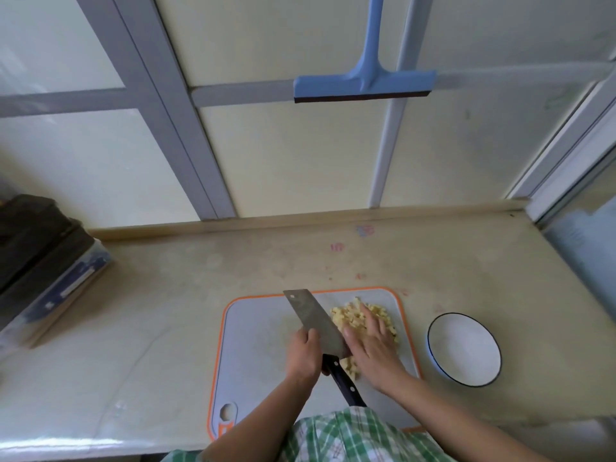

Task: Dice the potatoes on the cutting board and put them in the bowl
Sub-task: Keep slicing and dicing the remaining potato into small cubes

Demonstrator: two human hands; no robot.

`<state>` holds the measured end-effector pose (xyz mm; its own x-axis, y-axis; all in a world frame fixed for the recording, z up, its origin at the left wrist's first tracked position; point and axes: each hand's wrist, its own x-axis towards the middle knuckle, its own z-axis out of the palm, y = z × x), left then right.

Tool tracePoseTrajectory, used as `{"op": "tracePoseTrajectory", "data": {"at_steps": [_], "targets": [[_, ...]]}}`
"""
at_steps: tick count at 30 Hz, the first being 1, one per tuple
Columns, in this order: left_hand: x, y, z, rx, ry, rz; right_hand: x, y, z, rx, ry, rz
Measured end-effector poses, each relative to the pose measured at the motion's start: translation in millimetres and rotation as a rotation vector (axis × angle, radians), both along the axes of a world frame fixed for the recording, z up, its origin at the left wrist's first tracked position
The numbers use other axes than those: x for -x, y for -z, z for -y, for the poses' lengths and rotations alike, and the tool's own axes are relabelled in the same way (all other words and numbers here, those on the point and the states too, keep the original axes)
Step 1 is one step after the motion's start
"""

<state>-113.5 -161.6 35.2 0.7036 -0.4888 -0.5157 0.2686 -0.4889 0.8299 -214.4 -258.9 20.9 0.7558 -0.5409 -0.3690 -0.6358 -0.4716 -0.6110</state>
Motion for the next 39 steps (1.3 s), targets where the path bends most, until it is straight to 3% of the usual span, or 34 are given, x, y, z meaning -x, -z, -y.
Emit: {"op": "tracePoseTrajectory", "data": {"at_steps": [6, 13, 16, 20, 23, 26, 28, 31, 35, 37, 39], "targets": [[-3.3, -3.0, 0.7, -0.006, 0.007, 0.019, -2.1, -9.3, 1.3, 0.006, -0.022, -0.034], [-12.8, -3.4, 0.4, -0.065, -0.015, 0.037, 12.7, -16.3, -1.3, 0.003, -0.067, 0.061], [-15.3, -1.2, 1.8, -0.085, -0.026, 0.044, 16.4, -10.8, -3.3, -0.022, -0.189, 0.113], [-14.2, 2.2, 3.6, -0.095, 0.028, 0.061, 21.4, -3.6, 1.1, -0.038, 0.074, 0.096], [-13.5, 0.3, 6.5, -0.094, 0.040, 0.081, 23.9, -13.1, 0.9, 0.082, -0.022, 0.093], [-10.6, -3.8, 12.1, -0.123, 0.066, 0.128, 17.4, -22.8, -11.2, 0.015, -0.189, -0.012], [-6.2, -6.1, 16.3, -0.106, 0.093, 0.129, 13.3, -17.6, -15.1, 0.006, -0.178, -0.037], [2.1, -6.2, 20.4, -0.021, 0.129, 0.126, 10.3, -19.0, -14.0, -0.166, 0.085, 0.113], [11.1, 8.5, 9.4, 0.000, 0.393, 0.536, 13.7, -31.8, -11.2, -0.795, 0.589, 0.316], [14.9, 21.2, 1.3, -0.055, 0.615, 0.682, 17.0, -31.2, -7.1, -0.984, 0.716, 0.312], [14.9, 31.8, -6.0, -0.207, 0.703, 0.753, 21.1, -31.4, -5.5, -1.079, 0.775, 0.335]]}}
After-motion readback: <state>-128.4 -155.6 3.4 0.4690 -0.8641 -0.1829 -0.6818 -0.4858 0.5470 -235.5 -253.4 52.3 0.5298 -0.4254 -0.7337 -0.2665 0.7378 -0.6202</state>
